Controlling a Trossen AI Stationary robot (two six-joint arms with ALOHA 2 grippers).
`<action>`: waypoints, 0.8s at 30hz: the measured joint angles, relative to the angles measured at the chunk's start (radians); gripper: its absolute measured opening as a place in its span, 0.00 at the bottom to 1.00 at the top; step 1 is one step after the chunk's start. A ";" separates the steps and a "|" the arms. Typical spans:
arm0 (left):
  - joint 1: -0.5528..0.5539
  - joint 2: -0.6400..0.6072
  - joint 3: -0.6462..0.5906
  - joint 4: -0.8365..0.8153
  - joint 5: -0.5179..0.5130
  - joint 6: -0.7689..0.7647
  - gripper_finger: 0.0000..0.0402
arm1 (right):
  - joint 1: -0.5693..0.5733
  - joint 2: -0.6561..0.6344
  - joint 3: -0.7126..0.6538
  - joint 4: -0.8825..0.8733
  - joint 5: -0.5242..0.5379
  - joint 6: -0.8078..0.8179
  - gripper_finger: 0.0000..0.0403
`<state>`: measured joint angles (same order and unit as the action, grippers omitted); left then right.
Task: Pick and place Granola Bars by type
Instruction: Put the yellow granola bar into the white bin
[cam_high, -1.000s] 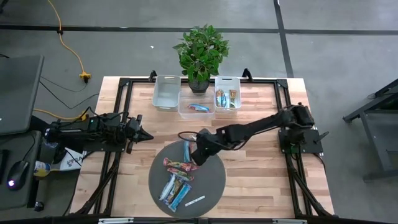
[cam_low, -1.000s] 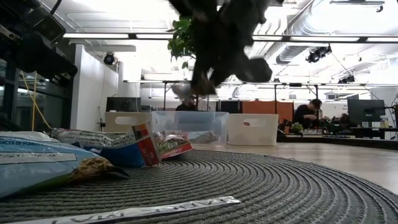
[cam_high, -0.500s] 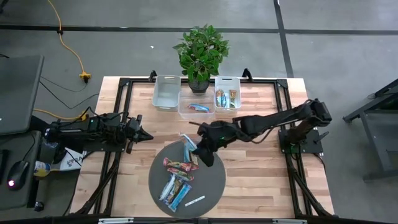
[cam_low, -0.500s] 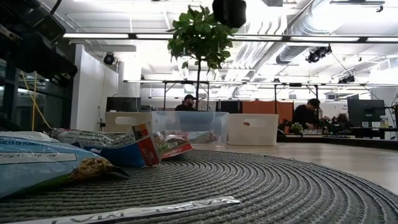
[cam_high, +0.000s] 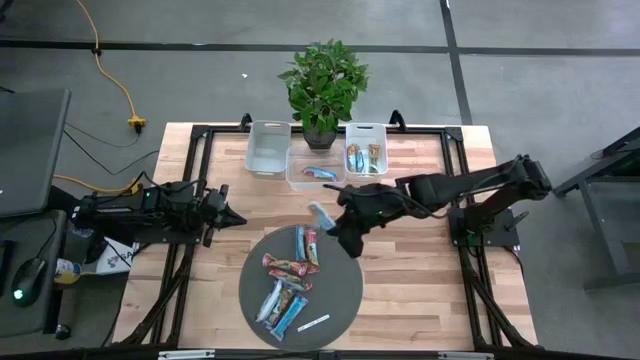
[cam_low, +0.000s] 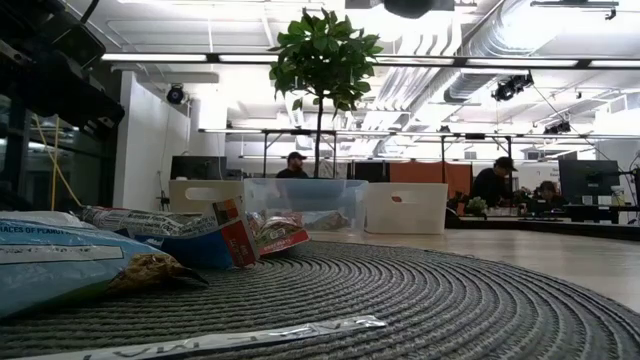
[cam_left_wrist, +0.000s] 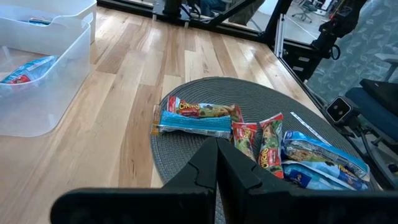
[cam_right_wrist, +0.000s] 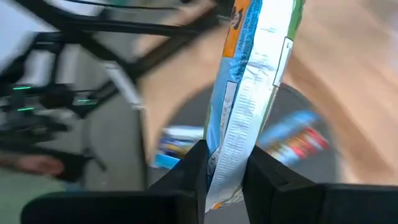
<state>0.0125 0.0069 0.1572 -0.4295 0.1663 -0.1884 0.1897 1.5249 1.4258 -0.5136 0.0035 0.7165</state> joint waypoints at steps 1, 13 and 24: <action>0.000 0.000 0.000 0.000 0.000 0.000 0.00 | -0.001 -0.006 0.000 -0.050 0.027 0.020 0.15; 0.000 0.000 0.000 0.000 -0.001 0.000 0.00 | -0.089 -0.012 0.000 -0.528 0.310 0.266 0.14; 0.000 0.000 0.000 0.000 -0.001 0.000 0.00 | -0.373 -0.011 0.000 -0.561 0.489 0.192 0.14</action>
<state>0.0127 0.0071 0.1573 -0.4294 0.1650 -0.1886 -0.1831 1.5137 1.4258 -1.0751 0.4923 0.9087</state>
